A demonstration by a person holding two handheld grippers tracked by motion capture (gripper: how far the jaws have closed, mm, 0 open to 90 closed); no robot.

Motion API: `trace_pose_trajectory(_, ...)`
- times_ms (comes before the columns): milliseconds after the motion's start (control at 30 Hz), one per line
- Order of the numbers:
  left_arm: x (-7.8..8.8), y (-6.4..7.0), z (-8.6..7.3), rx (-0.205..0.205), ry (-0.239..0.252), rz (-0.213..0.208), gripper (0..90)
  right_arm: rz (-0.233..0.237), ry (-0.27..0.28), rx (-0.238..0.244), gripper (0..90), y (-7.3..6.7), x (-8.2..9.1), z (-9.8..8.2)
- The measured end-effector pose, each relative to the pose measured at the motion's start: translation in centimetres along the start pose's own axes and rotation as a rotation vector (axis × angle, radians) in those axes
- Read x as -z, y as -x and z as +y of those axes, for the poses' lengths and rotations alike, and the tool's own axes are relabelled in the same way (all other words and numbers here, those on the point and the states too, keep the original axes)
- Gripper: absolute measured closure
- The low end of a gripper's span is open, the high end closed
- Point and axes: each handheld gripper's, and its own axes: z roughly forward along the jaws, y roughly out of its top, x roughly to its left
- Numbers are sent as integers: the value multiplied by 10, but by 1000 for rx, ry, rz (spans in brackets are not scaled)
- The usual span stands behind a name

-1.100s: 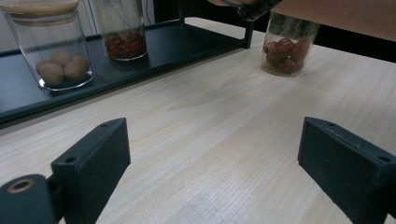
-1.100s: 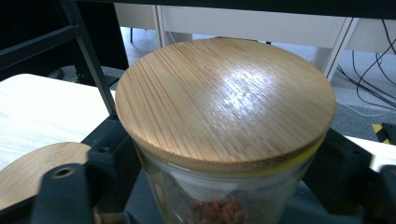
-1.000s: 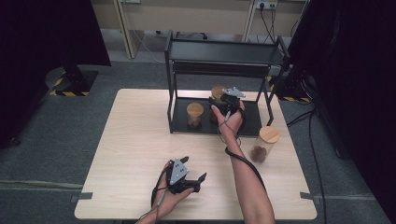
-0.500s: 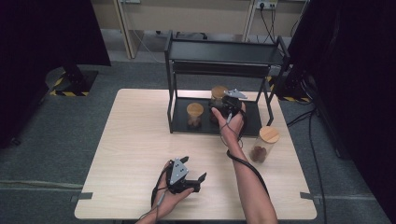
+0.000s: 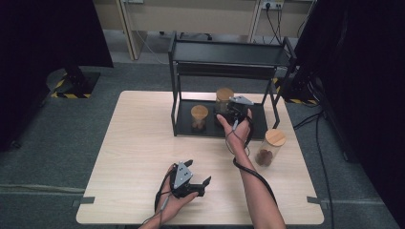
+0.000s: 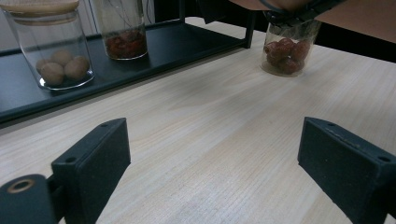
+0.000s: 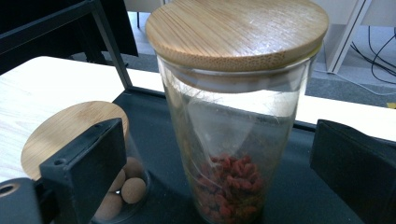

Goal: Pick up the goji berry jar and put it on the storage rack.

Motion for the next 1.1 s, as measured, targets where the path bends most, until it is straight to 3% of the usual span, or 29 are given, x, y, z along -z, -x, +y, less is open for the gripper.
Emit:
trace_pose_trajectory(367,0,0,0,1,-1,0,87,2,-4,-6,41,1,10,-6)
trace_pose_trajectory(1100,0,-1,0,9,1,2,87,38,-14,39,40,-12,27,-25)
